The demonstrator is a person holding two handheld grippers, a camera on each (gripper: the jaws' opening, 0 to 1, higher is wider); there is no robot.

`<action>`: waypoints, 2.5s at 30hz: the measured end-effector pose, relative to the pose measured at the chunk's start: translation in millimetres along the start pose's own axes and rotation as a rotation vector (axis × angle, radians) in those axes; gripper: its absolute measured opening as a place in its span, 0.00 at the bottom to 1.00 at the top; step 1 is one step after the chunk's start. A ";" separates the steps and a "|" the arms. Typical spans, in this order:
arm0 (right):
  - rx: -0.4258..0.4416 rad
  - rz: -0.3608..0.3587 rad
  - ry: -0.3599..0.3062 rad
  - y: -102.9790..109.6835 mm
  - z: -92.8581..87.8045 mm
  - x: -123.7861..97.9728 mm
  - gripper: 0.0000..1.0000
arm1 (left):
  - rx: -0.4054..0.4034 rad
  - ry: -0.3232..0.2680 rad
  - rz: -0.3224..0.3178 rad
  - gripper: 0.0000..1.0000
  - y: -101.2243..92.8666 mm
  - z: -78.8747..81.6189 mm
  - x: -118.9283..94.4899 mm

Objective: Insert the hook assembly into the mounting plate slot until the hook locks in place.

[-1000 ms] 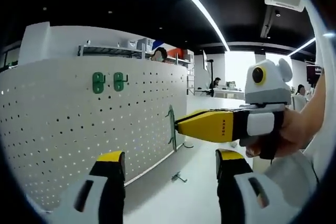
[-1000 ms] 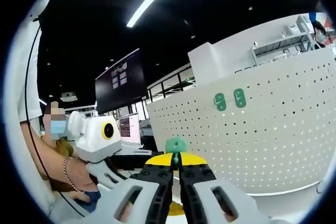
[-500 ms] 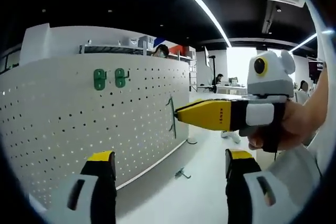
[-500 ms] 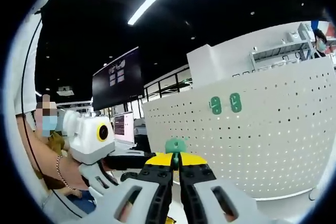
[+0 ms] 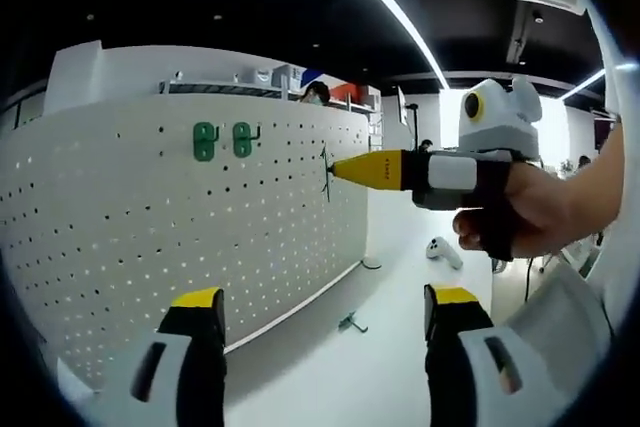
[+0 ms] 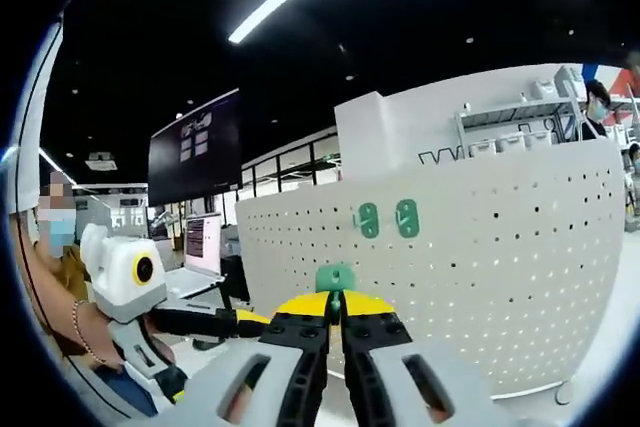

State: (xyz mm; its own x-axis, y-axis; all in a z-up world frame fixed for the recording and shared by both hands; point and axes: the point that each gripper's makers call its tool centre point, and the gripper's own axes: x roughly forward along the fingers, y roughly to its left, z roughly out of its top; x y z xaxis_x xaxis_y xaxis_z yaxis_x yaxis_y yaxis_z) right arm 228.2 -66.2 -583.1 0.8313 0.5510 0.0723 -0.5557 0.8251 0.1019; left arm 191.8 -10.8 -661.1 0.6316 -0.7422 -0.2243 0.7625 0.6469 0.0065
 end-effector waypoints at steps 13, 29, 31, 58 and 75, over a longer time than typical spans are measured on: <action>-0.043 -0.084 -0.024 -29.3 20.4 16.0 0.01 | -0.015 -0.002 0.029 0.84 5.1 -4.5 -12.5; -0.074 -0.185 -0.045 -63.7 39.1 30.6 0.01 | -0.024 -0.012 0.053 0.84 12.7 -8.3 -26.7; -0.072 -0.197 -0.050 -67.6 41.1 32.7 0.01 | -0.025 -0.015 0.058 0.84 13.9 -8.4 -28.5; -0.138 -0.294 -0.102 -99.0 56.3 52.9 0.01 | -0.028 0.006 0.034 0.82 0.6 -19.4 -39.1; -0.175 -0.314 -0.097 -109.8 52.1 65.5 0.01 | -0.047 0.010 0.040 0.82 1.8 -21.9 -46.1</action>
State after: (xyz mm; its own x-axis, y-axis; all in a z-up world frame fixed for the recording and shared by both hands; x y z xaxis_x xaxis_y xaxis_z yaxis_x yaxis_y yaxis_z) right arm 343.6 -127.2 -537.9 0.9523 0.2606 0.1586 -0.2581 0.9654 -0.0367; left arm 161.0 28.3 -672.1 0.6598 -0.7139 -0.2345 0.7292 0.6837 -0.0297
